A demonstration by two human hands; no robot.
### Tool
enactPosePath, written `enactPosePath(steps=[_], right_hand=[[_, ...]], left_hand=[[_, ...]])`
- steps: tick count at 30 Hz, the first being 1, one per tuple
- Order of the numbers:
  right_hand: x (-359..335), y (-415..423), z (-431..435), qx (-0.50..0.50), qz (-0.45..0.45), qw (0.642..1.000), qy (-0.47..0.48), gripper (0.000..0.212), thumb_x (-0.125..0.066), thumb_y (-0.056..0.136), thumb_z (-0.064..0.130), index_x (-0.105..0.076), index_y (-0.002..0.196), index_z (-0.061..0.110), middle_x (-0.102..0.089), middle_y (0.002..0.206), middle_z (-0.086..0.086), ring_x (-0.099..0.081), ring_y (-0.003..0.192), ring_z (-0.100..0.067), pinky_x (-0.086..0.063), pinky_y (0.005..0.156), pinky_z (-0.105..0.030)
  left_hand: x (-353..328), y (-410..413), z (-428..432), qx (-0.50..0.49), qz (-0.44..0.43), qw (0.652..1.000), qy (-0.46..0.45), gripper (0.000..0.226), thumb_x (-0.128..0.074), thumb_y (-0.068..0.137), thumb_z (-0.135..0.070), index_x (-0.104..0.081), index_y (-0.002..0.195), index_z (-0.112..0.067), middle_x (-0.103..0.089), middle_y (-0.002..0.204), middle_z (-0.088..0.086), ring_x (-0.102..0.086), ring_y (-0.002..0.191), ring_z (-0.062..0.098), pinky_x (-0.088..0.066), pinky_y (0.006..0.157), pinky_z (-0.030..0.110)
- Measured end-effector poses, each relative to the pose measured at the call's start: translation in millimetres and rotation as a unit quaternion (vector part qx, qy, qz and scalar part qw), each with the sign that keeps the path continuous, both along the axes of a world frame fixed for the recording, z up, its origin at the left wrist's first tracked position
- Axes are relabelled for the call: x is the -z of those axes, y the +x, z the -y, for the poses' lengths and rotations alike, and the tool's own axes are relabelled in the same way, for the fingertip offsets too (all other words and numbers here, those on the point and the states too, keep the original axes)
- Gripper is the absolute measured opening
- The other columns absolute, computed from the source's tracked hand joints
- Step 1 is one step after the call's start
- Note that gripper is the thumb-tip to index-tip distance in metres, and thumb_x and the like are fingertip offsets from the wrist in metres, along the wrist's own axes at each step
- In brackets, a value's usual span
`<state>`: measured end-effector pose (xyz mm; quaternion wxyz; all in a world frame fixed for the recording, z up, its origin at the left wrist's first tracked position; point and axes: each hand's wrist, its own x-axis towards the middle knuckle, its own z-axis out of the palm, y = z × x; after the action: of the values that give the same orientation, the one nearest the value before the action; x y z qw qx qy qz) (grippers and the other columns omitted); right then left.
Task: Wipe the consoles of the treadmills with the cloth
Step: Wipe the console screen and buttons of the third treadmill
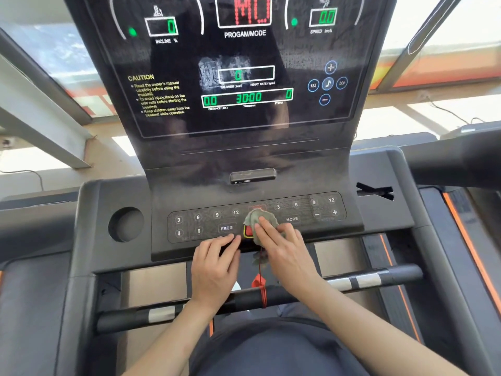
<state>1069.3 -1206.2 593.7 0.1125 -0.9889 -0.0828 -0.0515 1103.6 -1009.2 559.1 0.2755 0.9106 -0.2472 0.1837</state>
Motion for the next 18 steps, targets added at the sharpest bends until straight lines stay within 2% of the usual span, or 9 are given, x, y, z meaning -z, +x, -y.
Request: enactPosePath(steps=[3,7,10,11,13,16,18], right_hand=[[1,-7,11,0.001,0.011,1.000,0.022,0.065,-0.061,0.077,-0.004,-0.052,0.141,0.008,-0.048,0.149,-0.005,-0.045,0.092,-0.027,-0.048,0.083,-0.038],[3,8,-13,-0.044,-0.008,0.999,0.015,0.052,-0.039,0.089,0.002,-0.055,0.138,0.009,-0.054,0.144,-0.006,-0.046,0.091,-0.026,-0.049,0.075,-0.038],[4,12,-11,-0.071,-0.020,0.997,0.012,0.054,-0.032,0.090,0.001,-0.051,0.140,0.007,-0.051,0.146,-0.008,-0.051,0.099,-0.028,-0.049,0.083,-0.039],[5,8,-5,-0.074,-0.011,0.997,0.006,0.056,-0.033,0.088,-0.002,-0.052,0.140,0.005,-0.051,0.146,-0.010,-0.051,0.102,-0.027,-0.048,0.087,-0.037],[7,-5,12,-0.050,0.018,0.999,0.012,0.057,-0.044,0.081,-0.009,-0.056,0.136,0.002,-0.054,0.143,-0.011,-0.047,0.096,-0.026,-0.047,0.091,-0.033],[9,-27,35,0.014,0.032,0.999,0.038,0.067,-0.066,0.071,-0.016,-0.058,0.135,0.002,-0.055,0.143,-0.010,-0.046,0.085,-0.027,-0.051,0.085,-0.034],[12,-37,50,0.048,0.033,0.997,0.041,0.068,-0.068,0.071,-0.015,-0.057,0.136,0.001,-0.054,0.144,-0.009,-0.048,0.083,-0.028,-0.053,0.082,-0.036]], left_hand=[[0,0,1,-0.003,-0.001,1.000,-0.009,0.024,-0.072,0.090,-0.009,-0.077,0.114,-0.011,-0.072,0.109,0.003,-0.065,0.094,0.027,-0.053,0.082,0.040],[1,2,1,-0.004,0.000,1.000,-0.004,0.027,-0.074,0.088,-0.008,-0.077,0.115,-0.011,-0.072,0.110,0.004,-0.064,0.094,0.027,-0.053,0.082,0.040],[0,1,1,-0.004,-0.004,1.000,-0.006,0.027,-0.074,0.088,-0.008,-0.076,0.115,-0.011,-0.072,0.111,0.004,-0.063,0.095,0.026,-0.053,0.083,0.039],[-2,1,1,-0.005,-0.004,1.000,-0.005,0.026,-0.073,0.089,-0.009,-0.076,0.115,-0.011,-0.072,0.110,0.004,-0.063,0.095,0.026,-0.052,0.083,0.039],[-3,0,3,-0.011,-0.008,1.000,-0.004,0.026,-0.072,0.089,-0.009,-0.077,0.114,-0.011,-0.071,0.110,0.004,-0.063,0.095,0.027,-0.052,0.083,0.039],[-6,-2,6,-0.029,-0.017,0.999,0.000,0.028,-0.071,0.087,-0.009,-0.077,0.114,-0.012,-0.070,0.107,0.002,-0.062,0.094,0.027,-0.050,0.082,0.039],[-7,-4,10,-0.023,-0.016,1.000,0.006,0.028,-0.073,0.085,-0.009,-0.077,0.112,-0.015,-0.070,0.104,0.001,-0.062,0.094,0.026,-0.049,0.081,0.040]])
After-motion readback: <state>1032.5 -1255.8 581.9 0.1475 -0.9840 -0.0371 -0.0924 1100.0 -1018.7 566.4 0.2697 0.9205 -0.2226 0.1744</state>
